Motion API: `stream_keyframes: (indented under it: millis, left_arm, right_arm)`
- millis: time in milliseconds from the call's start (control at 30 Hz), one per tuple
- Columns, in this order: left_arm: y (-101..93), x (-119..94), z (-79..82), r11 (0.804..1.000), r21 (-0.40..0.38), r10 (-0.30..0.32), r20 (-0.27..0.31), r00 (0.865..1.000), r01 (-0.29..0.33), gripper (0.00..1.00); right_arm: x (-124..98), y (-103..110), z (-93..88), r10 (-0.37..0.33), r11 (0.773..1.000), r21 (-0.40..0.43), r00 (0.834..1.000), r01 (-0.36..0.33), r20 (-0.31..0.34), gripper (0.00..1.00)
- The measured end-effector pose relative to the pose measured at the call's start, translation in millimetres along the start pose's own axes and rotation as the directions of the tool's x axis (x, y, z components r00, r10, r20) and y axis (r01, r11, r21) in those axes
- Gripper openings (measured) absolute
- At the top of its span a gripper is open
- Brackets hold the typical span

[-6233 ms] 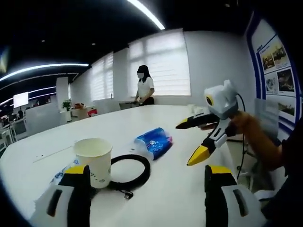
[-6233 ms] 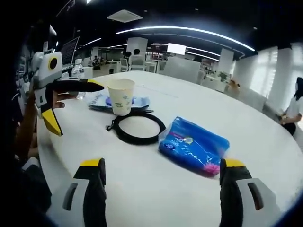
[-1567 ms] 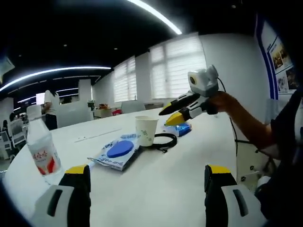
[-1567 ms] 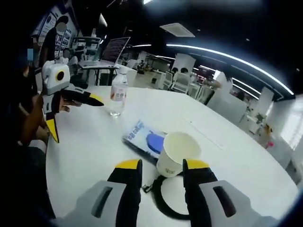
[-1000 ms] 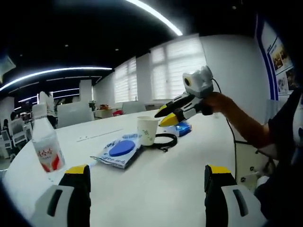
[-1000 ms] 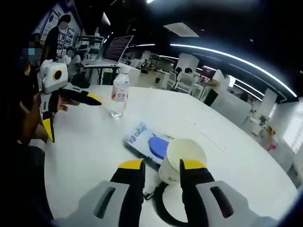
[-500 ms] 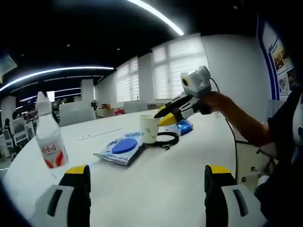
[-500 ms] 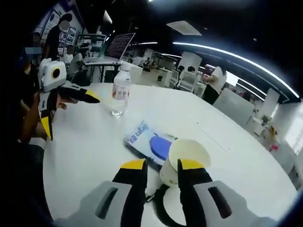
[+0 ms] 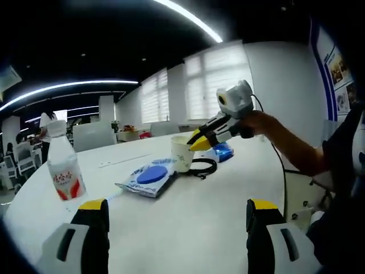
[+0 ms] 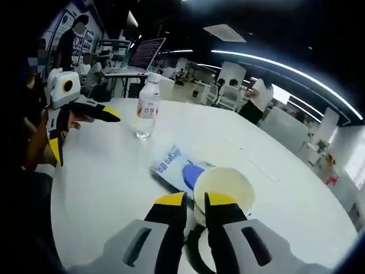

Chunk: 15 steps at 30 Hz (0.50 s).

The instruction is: Arrange the tabletop items into an orderly group along one side of the table until the central work area is clear of visible clutter.

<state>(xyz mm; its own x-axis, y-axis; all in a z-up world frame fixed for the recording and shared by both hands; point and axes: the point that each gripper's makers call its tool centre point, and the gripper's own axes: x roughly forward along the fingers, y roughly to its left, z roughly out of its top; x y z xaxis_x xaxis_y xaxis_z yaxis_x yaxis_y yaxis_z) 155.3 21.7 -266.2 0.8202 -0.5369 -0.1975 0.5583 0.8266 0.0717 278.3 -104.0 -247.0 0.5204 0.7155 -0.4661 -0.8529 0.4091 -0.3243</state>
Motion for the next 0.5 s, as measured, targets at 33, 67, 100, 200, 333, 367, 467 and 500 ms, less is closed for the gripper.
stream_keyframes:
  millis: [33, 67, 100, 200, 333, 367, 467, 500]
  left_arm:
    - [0.4, -0.4, -0.2, 1.000, -0.002, 0.001, 0.000, 1.000, -0.001, 1.00]
    - [0.7, -0.9, -0.4, 1.000, -0.001, 0.002, 0.001, 1.000, -0.002, 1.00]
    - [1.0, -1.2, -0.5, 1.000, -0.002, 0.003, 0.001, 1.000, -0.003, 1.00]
    - [2.0, -1.9, -0.3, 1.000, -0.001, 0.005, 0.001, 1.000, -0.005, 1.00]
    - [3.8, -2.4, 0.4, 1.000, 0.004, 0.009, 0.000, 1.000, -0.009, 1.00]
    - [3.9, -2.7, 1.0, 1.000, 0.003, 0.008, 0.003, 1.000, -0.008, 1.00]
    - [4.4, -3.5, 2.0, 1.000, 0.005, 0.008, 0.006, 1.000, -0.009, 1.00]
    - [4.6, -4.0, 2.1, 1.000, 0.007, 0.009, 0.006, 1.000, -0.009, 1.00]
  right_arm:
    - [0.3, -0.1, -0.2, 0.000, 1.000, 0.001, 1.000, 0.000, -0.002, 0.03]
    - [0.6, -0.4, 0.1, -0.001, 1.000, 0.004, 1.000, 0.001, 0.000, 0.02]
    - [0.7, -0.6, -0.1, -0.002, 1.000, 0.006, 1.000, 0.002, -0.002, 0.00]
    - [0.1, -3.1, -0.5, -0.018, 1.000, 0.008, 1.000, 0.018, -0.006, 0.00]
    - [-2.0, -2.3, 0.3, -0.024, 1.000, -0.008, 1.000, 0.024, -0.013, 0.00]
    - [-3.1, -2.5, 1.2, -0.027, 1.000, -0.010, 1.000, 0.027, -0.012, 0.00]
    - [-6.1, -1.4, 4.7, -0.030, 0.999, -0.016, 1.000, 0.030, -0.008, 0.00]
    - [-7.0, -1.1, 6.3, -0.031, 0.999, -0.021, 0.999, 0.031, -0.007, 0.00]
